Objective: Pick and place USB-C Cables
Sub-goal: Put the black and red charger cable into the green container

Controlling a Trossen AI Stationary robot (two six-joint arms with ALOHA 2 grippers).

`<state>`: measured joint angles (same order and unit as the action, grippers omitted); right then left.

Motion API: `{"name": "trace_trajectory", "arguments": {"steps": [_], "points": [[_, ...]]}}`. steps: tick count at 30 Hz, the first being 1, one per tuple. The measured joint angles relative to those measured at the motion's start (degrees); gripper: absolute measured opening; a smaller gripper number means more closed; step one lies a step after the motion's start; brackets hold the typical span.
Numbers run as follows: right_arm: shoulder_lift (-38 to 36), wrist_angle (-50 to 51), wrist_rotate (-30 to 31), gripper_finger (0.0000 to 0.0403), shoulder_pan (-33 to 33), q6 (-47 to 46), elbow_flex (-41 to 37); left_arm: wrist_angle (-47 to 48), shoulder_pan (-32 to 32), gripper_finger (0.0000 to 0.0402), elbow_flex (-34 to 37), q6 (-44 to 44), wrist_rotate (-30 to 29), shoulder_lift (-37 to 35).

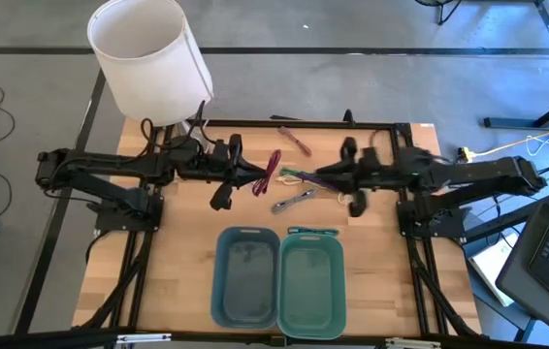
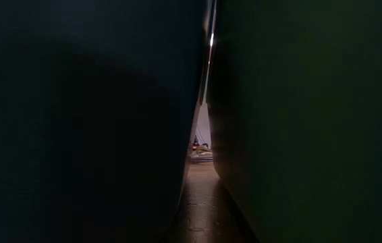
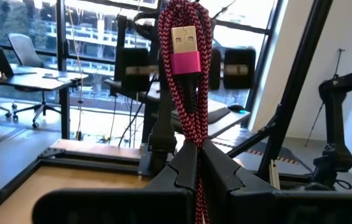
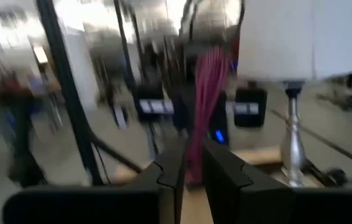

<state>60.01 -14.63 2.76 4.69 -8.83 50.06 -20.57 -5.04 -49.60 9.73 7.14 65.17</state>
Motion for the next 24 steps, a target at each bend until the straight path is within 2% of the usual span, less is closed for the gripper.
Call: {"name": "trace_trajectory", "arguments": {"steps": [3,9,12,15,19,24], "points": [[5.6,3.9,0.0,0.0055,0.0,3.4,5.7,-0.6,0.1,0.0002,0.0,0.0,0.0,0.0],[12.6,3.8,-0.1,0.0055,-0.3,7.8,12.3,-2.1,0.1,0.0002,-0.1,0.0,0.9,0.0],[15.0,4.1,-1.8,0.0062,-1.3,7.2,14.7,-2.0,0.1,0.0002,-0.1,0.0,1.4,0.0],[17.0,6.9,-2.0,0.0092,-2.2,6.4,17.1,-2.0,0.1,0.0002,-0.1,0.0,2.0,0.0],[19.0,9.9,-2.2,0.0155,-3.3,5.2,20.3,-2.0,0.1,0.0002,-0.1,0.0,3.4,0.0],[21.7,9.7,-4.0,0.0213,-3.7,4.7,22.5,-1.9,0.1,0.0002,-0.1,-0.7,3.5,0.0]]}}
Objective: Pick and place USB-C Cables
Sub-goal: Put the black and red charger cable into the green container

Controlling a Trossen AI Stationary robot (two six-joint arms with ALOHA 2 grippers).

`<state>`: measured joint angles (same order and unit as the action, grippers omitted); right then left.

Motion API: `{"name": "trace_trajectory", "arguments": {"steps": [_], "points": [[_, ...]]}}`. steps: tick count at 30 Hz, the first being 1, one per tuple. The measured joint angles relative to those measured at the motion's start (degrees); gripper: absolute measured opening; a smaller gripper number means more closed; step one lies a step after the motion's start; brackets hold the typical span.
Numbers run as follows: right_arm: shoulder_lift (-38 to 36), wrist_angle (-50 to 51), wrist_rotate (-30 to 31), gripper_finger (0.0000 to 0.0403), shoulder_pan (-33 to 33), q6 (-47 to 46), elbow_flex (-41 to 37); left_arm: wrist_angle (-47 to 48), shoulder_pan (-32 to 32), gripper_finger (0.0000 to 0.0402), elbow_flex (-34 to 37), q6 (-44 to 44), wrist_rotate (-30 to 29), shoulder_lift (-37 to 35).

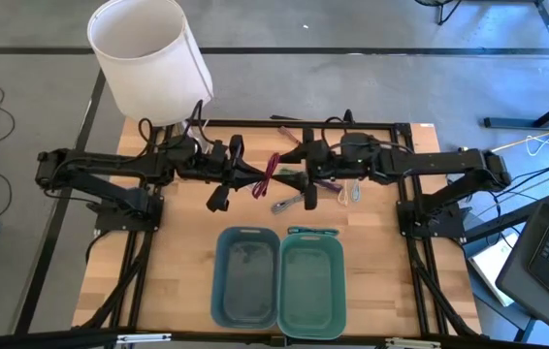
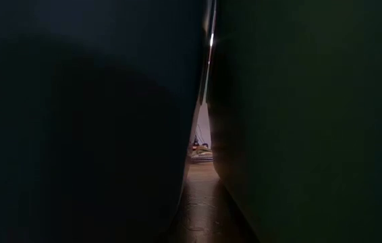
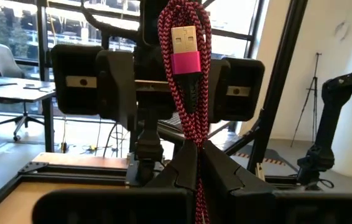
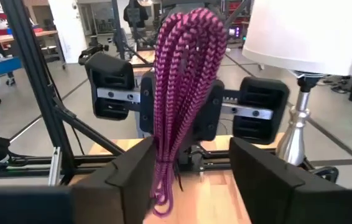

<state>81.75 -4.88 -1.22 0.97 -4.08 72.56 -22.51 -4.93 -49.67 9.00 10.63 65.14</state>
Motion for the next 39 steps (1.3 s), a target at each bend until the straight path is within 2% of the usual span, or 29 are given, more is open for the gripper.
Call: {"name": "trace_trajectory", "arguments": {"steps": [4,8,11,15,20,26,29,32,39], "points": [[1.8,-0.6,-1.3,0.022,0.0,-0.1,2.0,0.0,0.0,0.0002,0.0,-0.8,0.0,0.0],[3.2,-0.9,-1.8,0.0195,0.0,-0.2,4.2,0.0,0.0,0.0002,0.0,-0.8,0.0,0.0],[3.7,-0.9,-1.9,0.0144,0.0,-1.5,5.3,0.1,0.0,0.0002,0.0,-0.8,0.0,0.0],[3.6,0.0,-2.1,0.0034,-0.1,-1.4,5.4,0.4,0.0,0.0002,0.0,-0.8,0.0,0.0],[2.3,3.5,-0.5,0.0027,0.0,2.2,5.4,0.5,-0.1,0.0015,0.0,1.0,0.5,0.2],[-4.2,19.4,7.3,0.0027,-0.2,3.7,5.4,0.4,0.1,0.008,-0.1,4.9,2.2,-0.8],[-8.5,28.9,8.2,0.0027,-0.1,-2.3,5.4,0.4,0.5,0.0112,-0.1,6.3,2.6,-2.4],[-11.9,36.1,5.3,0.0027,1.6,-12.4,5.4,0.3,1.1,0.0132,-0.1,6.3,3.3,-4.7],[-10.7,45.0,1.9,0.0027,12.9,-37.0,5.4,2.5,1.6,0.0128,-0.1,2.5,2.0,-9.6]]}}
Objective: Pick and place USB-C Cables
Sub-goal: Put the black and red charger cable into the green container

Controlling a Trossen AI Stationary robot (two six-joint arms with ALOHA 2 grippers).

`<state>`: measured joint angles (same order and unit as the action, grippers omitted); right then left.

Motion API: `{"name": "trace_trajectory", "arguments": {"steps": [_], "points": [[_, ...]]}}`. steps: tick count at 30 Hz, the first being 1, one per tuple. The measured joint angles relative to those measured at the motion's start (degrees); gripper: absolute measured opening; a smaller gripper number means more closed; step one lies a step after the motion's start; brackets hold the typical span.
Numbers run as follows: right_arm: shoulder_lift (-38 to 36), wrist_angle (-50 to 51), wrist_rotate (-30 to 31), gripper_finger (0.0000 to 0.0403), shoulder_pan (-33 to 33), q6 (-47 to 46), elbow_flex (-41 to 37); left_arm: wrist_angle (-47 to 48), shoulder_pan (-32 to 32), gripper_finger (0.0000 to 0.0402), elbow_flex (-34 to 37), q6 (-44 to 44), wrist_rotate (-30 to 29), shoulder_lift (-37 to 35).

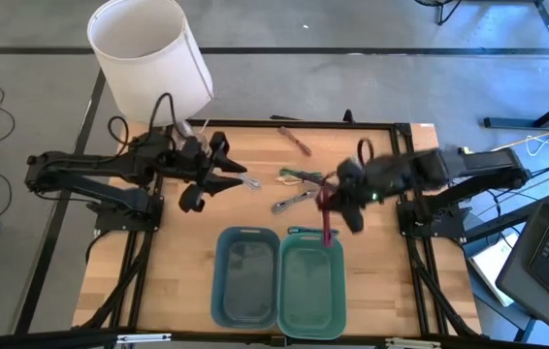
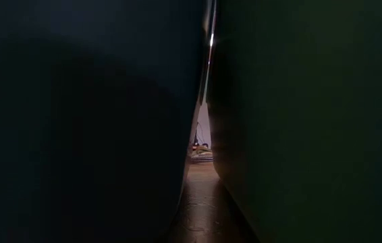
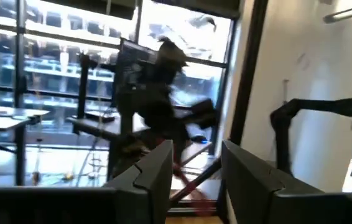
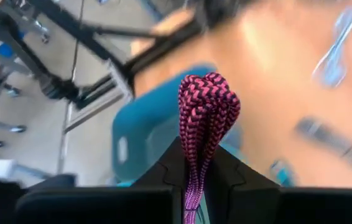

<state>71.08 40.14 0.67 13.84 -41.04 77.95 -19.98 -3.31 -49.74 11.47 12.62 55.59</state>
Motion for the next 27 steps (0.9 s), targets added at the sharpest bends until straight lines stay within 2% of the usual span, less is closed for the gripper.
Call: {"name": "trace_trajectory", "arguments": {"steps": [7,12,17,24,27], "points": [[6.0,0.1,7.1,0.0027,9.3,-18.8,0.0,2.1,0.0,0.011,0.0,-3.3,-0.8,-2.4],[11.5,0.0,7.8,0.0027,13.7,-29.7,0.0,2.4,0.0,0.0105,0.0,-3.6,0.5,-2.4],[16.6,0.0,7.7,0.0027,17.5,-32.5,-0.1,2.4,0.0,0.0107,0.0,-1.7,2.1,-2.4],[22.8,0.0,7.8,0.0027,19.1,-33.2,-0.1,2.4,0.0,0.0109,0.0,-1.2,1.6,-2.4],[26.3,-0.1,5.3,0.0027,19.1,-33.7,-0.1,2.4,0.0,0.0109,0.0,-1.1,0.4,-2.4]]}}
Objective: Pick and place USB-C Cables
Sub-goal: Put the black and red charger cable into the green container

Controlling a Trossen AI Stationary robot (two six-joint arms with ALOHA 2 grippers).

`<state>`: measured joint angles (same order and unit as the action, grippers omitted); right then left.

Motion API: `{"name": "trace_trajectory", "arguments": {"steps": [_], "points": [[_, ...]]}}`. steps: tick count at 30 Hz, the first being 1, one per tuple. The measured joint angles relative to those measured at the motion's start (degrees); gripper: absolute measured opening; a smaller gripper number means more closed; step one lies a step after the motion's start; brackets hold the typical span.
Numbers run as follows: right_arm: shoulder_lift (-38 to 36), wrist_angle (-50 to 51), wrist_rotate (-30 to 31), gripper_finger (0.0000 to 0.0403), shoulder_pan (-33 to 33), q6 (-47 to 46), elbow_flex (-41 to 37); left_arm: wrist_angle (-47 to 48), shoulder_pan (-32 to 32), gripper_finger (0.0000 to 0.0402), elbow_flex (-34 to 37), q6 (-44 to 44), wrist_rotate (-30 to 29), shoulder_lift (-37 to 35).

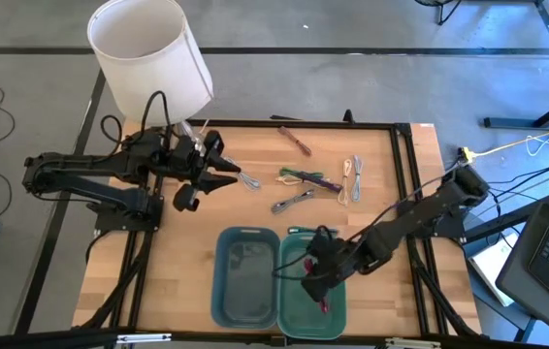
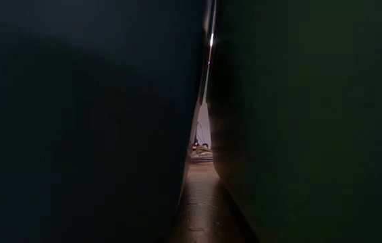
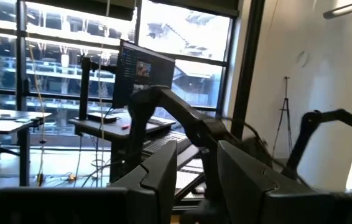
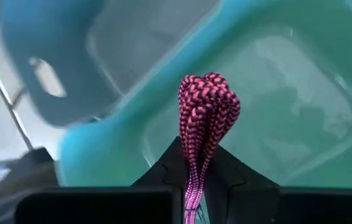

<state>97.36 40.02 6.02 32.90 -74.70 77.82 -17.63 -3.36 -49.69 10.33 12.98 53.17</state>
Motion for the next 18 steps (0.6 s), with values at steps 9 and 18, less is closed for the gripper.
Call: {"name": "trace_trajectory", "arguments": {"steps": [9,18], "points": [[7.3,-3.4,-3.2,0.0027,-1.8,-1.6,0.0,-0.2,0.0,0.0102,0.0,1.1,-0.3,0.0],[12.3,-2.3,-5.3,0.0027,-5.3,0.5,0.0,-0.6,0.0,0.0102,0.0,1.1,5.0,-0.2]]}}
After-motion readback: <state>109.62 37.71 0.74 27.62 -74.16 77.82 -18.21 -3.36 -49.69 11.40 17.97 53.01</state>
